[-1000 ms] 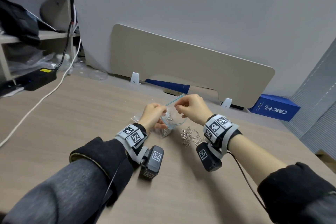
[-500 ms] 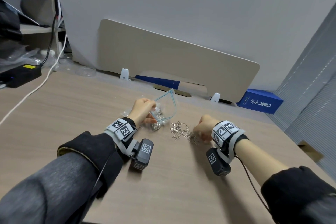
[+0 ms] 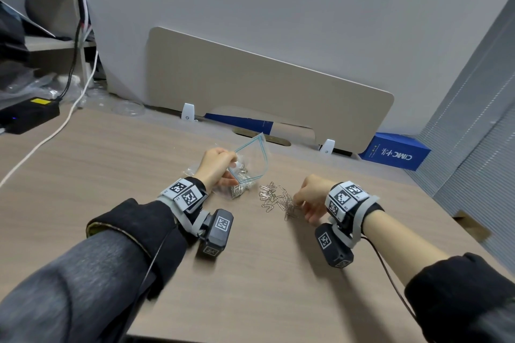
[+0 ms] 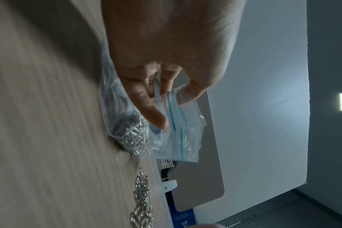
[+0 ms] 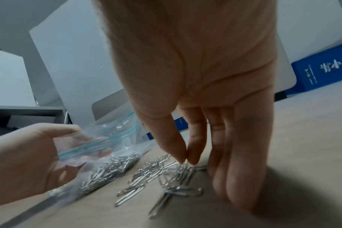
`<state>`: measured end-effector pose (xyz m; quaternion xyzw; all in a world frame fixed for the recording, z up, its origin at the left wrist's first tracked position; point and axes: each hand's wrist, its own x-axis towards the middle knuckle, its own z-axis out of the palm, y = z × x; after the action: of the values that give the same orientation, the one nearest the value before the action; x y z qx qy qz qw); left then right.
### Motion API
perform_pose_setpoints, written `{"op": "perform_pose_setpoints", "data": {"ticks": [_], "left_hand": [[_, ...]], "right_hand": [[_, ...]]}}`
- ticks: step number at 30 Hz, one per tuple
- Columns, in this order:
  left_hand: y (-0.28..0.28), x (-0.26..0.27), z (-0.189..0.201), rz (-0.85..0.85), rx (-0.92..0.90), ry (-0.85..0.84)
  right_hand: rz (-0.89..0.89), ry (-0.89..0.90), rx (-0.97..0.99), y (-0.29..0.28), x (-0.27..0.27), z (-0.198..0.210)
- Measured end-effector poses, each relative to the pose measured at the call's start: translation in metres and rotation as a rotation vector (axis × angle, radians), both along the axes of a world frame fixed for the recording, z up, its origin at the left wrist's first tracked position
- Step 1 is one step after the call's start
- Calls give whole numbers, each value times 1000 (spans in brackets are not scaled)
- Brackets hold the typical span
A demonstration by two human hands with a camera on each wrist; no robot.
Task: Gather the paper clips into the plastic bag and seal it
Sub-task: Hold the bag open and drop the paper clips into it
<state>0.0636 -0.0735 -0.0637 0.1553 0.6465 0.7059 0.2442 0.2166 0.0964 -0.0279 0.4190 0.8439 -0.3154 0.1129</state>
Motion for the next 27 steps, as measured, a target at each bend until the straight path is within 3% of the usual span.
{"op": "perform_pose_setpoints", "data": {"ticks": [2,7,10,14,19,27], "left_hand": [[0,0,0,-1,-1,-3],[-1,2,1,2,2,-4],[-1,3,2,6,5,-7],[-1,3,3,4,5,-7],[-1,3,3,12,2,-6],[-1,2,2,-2,-3,-3]], "right_hand": [[39,-15,-54,-10,-1,-4],[134,177,-24,-19,-15,-3],[243,229,124,-12,-23,1],[471,129,330,-10,-30,5],[671,-35,401,-17,-35,-2],[715,127,529,-12,-41,-12]]}}
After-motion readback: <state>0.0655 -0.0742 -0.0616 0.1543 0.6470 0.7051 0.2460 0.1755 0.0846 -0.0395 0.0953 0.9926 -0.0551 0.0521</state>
